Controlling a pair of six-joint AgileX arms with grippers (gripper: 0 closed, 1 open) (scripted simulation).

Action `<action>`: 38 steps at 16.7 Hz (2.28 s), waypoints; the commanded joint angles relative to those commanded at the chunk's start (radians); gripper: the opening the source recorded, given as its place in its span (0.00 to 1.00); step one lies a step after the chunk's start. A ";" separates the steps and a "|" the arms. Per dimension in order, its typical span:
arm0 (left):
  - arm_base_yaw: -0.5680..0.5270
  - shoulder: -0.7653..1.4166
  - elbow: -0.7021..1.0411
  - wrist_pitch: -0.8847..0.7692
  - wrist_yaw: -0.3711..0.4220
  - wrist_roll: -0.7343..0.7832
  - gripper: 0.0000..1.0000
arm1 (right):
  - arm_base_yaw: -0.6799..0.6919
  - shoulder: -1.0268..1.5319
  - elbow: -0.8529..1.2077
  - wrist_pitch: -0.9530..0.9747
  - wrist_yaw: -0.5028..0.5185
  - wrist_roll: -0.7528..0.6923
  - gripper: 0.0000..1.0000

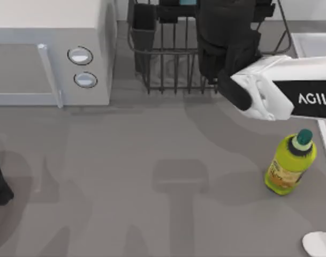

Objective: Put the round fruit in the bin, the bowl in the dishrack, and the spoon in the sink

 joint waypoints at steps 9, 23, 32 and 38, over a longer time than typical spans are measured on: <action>0.000 0.000 0.000 0.000 0.000 0.000 1.00 | -0.065 -0.643 -0.463 -0.170 -0.109 -0.014 1.00; 0.000 0.000 0.000 0.000 0.000 0.000 1.00 | -0.538 -1.888 -1.242 -0.633 -0.600 -0.019 1.00; 0.000 0.000 0.000 0.000 0.000 0.000 1.00 | -0.628 -2.010 -1.307 -0.695 -0.671 -0.017 1.00; 0.000 0.000 0.000 0.000 0.000 0.000 1.00 | -0.637 -1.888 -1.222 -0.802 -0.668 -0.173 1.00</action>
